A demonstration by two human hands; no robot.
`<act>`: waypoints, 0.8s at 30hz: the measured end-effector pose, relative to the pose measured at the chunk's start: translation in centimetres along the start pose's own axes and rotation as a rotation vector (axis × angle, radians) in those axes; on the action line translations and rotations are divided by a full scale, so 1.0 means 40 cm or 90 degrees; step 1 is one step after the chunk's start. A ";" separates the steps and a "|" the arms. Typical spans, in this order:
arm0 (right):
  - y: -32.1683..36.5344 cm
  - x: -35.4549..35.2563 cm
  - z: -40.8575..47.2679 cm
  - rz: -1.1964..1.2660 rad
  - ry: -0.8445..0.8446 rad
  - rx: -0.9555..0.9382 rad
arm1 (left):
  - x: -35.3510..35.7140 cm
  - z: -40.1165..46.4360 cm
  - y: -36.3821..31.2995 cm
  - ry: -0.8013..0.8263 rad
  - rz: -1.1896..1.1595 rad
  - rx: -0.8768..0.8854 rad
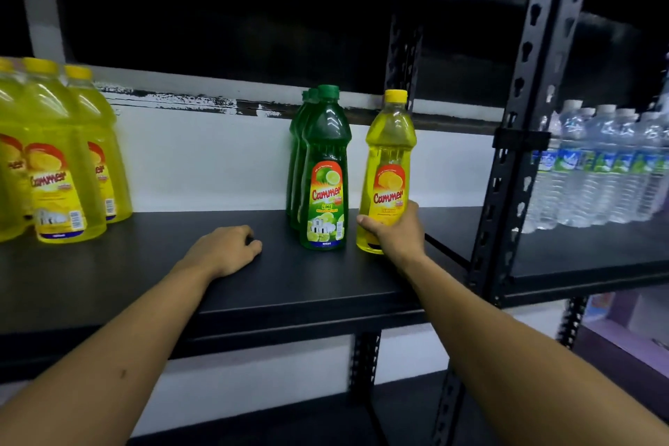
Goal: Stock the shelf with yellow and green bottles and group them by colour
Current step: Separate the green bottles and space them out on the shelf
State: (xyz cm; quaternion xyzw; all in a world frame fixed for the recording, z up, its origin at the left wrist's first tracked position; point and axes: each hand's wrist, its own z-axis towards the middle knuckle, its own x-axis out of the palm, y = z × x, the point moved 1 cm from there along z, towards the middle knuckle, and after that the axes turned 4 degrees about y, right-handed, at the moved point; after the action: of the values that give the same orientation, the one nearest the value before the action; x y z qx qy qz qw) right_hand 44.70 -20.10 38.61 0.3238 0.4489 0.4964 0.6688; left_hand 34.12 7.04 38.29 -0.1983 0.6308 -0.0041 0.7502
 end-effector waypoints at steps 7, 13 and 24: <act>0.075 0.003 -0.155 -0.138 -0.027 0.012 | -0.015 -0.062 -0.002 0.012 -0.025 0.021; 0.156 0.108 -0.246 -0.183 0.031 -0.014 | -0.047 -0.119 0.045 0.038 -0.003 0.036; 0.312 0.458 -0.337 -0.116 0.217 -0.076 | -0.189 -0.275 0.387 -0.013 0.058 -0.117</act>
State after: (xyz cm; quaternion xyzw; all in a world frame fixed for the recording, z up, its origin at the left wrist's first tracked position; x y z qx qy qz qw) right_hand 29.53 0.92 39.26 0.1530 0.5530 0.5072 0.6430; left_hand 18.37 20.02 39.38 -0.2373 0.6289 0.0903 0.7348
